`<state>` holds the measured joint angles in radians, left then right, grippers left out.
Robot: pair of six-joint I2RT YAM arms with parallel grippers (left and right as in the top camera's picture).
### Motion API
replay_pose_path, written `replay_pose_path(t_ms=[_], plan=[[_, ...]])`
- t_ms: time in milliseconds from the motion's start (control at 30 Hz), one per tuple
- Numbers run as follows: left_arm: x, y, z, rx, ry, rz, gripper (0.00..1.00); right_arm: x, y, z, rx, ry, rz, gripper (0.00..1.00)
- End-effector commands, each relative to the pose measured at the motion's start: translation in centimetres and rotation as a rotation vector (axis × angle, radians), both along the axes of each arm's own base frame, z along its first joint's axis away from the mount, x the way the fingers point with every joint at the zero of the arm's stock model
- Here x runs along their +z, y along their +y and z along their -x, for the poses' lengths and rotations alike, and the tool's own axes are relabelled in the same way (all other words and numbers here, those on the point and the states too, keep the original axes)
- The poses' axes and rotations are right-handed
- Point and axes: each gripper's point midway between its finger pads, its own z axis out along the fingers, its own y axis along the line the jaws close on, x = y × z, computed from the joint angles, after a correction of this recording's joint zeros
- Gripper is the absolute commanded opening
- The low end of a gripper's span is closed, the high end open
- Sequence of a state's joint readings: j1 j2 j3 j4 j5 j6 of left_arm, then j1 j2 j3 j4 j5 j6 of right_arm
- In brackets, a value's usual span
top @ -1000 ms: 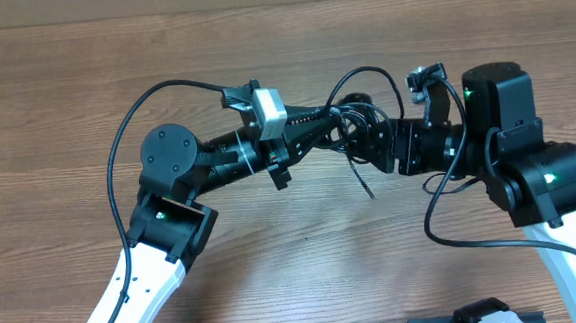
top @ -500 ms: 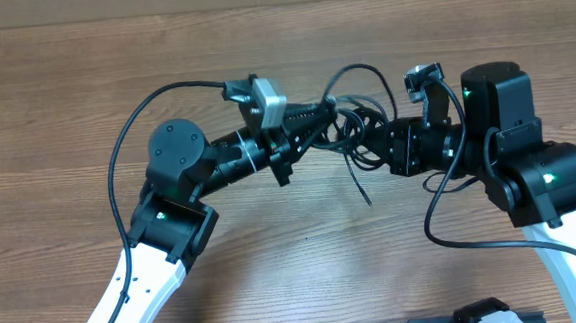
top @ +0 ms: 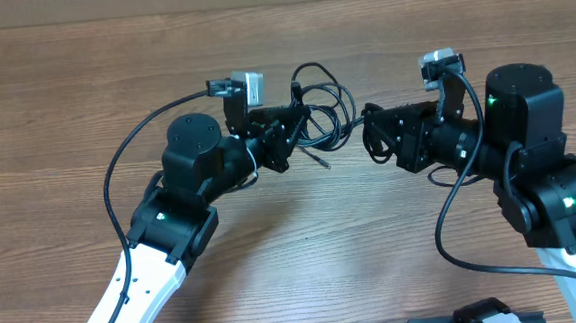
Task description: Untangle cables
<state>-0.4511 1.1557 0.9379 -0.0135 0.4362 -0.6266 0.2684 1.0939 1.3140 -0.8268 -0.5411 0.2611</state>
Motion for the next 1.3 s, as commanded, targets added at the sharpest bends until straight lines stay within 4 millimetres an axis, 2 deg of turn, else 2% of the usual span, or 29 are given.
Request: replay_pose_path(t_ms=[0,267,433,833,933,1033,1267], plan=[[0.3,-0.4,0.9,-0.061,0.012,0.014,0.04,2.3,0.0,0.4,-0.002,-0.065,-0.039,0.04],[0.2,-2.3,4.6,-0.332,-0.085,-0.036,0.04,3.7,-0.1,-0.5,-0.062,-0.057,-0.117,0.04],[-1.8,-1.5,3.9,-0.257,-0.003,-0.088,0.04,3.8,0.0,-0.5,-0.072,-0.044,-0.136,0.04],[-1.9,-1.4,3.6,-0.217,0.062,-0.055,0.04,3.3,-1.6,-1.8,-0.245,0.049,-0.184,0.04],[-2.1,-1.0,2.9,-0.15,0.127,-0.023,0.04,2.8,-1.7,-1.7,-0.252,0.066,-0.174,0.04],[-2.4,0.0,1.5,-0.011,0.241,0.043,0.04,2.0,-2.1,-1.6,-0.277,0.095,-0.151,0.04],[-2.9,2.4,-1.0,0.294,0.493,0.269,0.04,0.2,-3.3,-1.4,-0.353,0.164,-0.109,0.04]])
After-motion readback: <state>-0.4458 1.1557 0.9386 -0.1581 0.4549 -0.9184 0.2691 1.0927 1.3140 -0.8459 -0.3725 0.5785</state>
